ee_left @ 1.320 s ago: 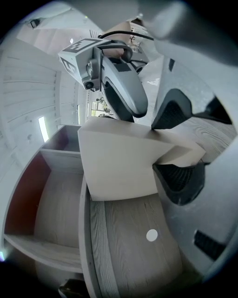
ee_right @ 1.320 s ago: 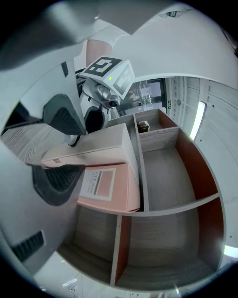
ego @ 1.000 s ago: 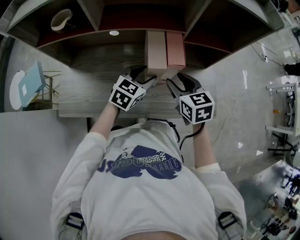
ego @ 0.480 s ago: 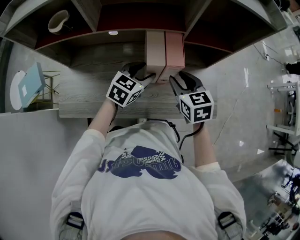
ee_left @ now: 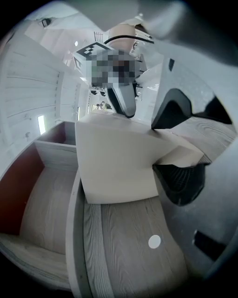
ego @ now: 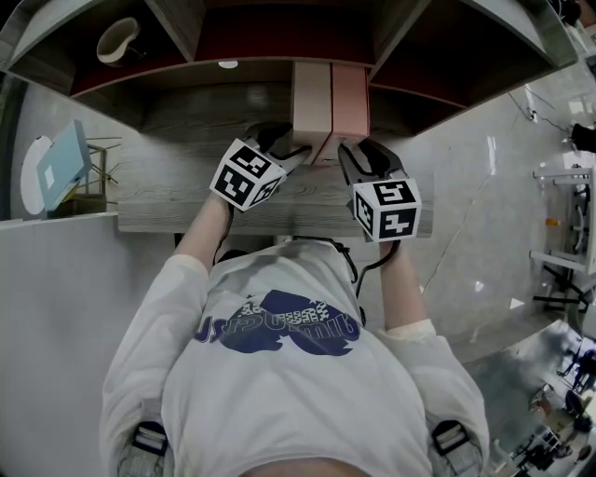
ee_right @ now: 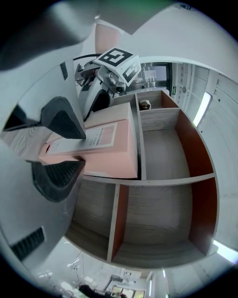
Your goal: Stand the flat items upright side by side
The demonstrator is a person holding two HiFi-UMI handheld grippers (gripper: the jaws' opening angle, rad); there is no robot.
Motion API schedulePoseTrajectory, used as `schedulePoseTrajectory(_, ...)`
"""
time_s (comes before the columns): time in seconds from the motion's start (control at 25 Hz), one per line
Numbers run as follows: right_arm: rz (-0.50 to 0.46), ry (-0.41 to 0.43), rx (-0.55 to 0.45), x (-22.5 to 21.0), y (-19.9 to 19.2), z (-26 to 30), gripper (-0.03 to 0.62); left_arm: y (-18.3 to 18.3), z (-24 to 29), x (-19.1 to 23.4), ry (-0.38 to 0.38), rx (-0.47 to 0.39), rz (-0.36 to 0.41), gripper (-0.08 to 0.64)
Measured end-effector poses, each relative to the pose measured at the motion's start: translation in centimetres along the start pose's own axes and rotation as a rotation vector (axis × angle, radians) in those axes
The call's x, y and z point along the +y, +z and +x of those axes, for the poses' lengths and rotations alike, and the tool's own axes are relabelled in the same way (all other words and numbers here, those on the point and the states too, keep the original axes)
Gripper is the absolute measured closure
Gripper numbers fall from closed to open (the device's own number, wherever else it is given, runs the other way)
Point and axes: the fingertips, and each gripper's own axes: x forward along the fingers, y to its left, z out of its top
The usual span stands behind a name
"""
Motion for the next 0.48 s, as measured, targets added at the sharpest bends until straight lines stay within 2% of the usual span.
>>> schedulePoseTrajectory(0.48,0.011,-0.017,-0.012,-0.32,-0.08,-0.62,0.442,-0.35,-0.68,0.17,0.048,-0.005,-0.026,0.313)
